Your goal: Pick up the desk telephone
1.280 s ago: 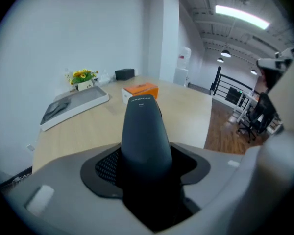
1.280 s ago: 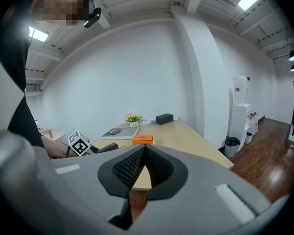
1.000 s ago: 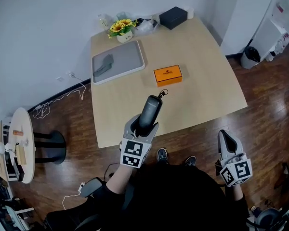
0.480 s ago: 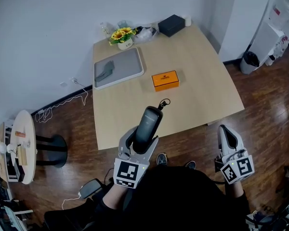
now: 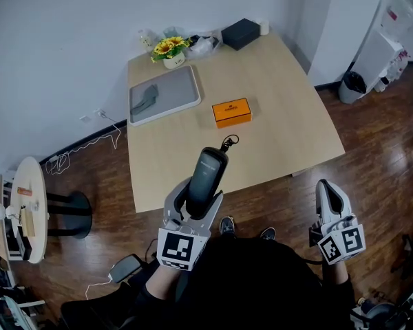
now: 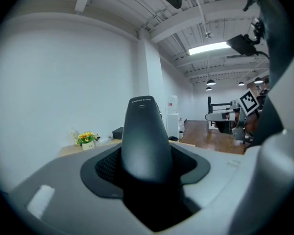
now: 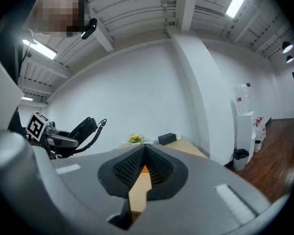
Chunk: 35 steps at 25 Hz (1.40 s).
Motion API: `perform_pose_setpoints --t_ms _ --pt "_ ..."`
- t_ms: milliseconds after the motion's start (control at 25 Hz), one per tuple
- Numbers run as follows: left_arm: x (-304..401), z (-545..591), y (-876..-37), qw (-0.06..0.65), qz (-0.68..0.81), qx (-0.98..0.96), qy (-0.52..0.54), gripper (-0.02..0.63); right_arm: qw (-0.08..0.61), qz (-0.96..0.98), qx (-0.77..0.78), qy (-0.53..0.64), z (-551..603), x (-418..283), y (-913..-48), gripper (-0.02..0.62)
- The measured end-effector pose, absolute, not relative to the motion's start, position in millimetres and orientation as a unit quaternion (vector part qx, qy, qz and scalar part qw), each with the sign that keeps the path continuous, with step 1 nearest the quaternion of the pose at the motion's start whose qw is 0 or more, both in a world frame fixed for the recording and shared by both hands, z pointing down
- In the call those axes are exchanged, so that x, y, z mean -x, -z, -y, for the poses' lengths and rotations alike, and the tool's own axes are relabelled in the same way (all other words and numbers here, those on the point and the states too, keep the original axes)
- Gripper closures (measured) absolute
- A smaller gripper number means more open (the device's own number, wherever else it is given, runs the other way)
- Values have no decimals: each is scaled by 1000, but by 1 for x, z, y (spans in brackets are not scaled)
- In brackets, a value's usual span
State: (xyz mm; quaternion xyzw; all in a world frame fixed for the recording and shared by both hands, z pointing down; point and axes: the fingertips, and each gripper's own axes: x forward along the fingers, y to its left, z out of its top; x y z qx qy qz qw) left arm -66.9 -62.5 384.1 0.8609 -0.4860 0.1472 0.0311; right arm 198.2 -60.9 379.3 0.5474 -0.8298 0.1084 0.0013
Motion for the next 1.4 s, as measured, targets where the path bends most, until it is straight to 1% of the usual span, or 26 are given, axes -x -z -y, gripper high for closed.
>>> perform_pose_setpoints --t_ms 160,360,600,1400 --pt "68 67 -373 31 489 -863 -119 339 5 830 -548 -106 60 -197 -380 595" --pt "75 70 -366 28 496 -861 -112 339 7 832 -546 -99 62 -192 -374 595" --pt "80 72 -362 22 501 -858 -106 339 2 833 -545 -97 64 -191 -371 595" --pt "82 81 -362 17 494 -862 -109 341 17 838 -538 -85 69 -179 -373 595"
